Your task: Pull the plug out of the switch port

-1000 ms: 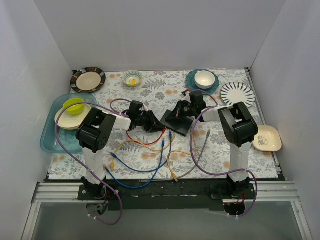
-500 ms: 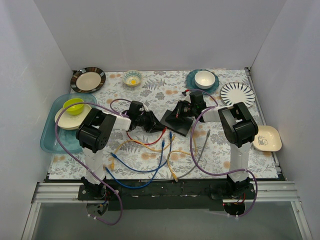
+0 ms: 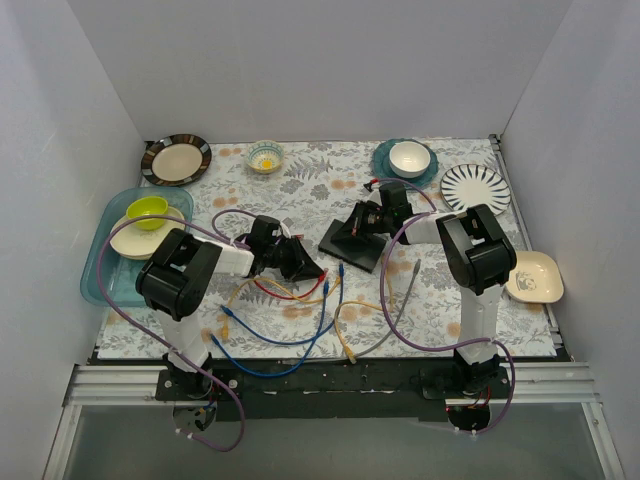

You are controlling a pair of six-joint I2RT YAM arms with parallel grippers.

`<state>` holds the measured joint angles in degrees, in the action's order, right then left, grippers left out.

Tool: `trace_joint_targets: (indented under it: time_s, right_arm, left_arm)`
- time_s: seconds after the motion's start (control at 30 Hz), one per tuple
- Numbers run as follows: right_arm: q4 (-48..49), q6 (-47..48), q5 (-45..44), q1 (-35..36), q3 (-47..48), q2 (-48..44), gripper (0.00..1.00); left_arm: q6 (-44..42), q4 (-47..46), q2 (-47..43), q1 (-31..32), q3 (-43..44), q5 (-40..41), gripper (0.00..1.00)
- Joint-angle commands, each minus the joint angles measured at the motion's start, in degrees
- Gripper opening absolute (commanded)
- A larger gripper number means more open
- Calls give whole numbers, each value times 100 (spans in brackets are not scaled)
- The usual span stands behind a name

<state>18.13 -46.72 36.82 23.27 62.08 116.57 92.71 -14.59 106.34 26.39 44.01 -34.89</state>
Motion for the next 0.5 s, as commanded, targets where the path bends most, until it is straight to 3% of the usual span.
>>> trace_joint_targets:
  time_s: [0.0,0.17,0.3,0.33,0.4,0.47]
  right_arm:
    - [-969,436,-860,-59,-267,243,1]
    - [-1215,549,-1045,-120,-302,24,1]
    - [-1356,498,-1474,-138,-346,-424,1]
    - [-1347,471,-1580,-138,-346,-721,7]
    - [-1426,497,-1913,-138,-198,-1012,20]
    - [-1960,619,-2230,-138,48,-1364,31]
  left_arm:
    - [-507,1326,-324,24,-410,764,0]
    - [-788,2126,-1185,24,-569,1072,0]
    - [-938,2733,-2089,24,-630,1895,0]
    - [-947,2794,-2492,15,-639,2047,2]
    - [-843,2734,-2916,-20,-596,2537,31]
    - [-754,2725,-3146,-64,-351,2750,40]
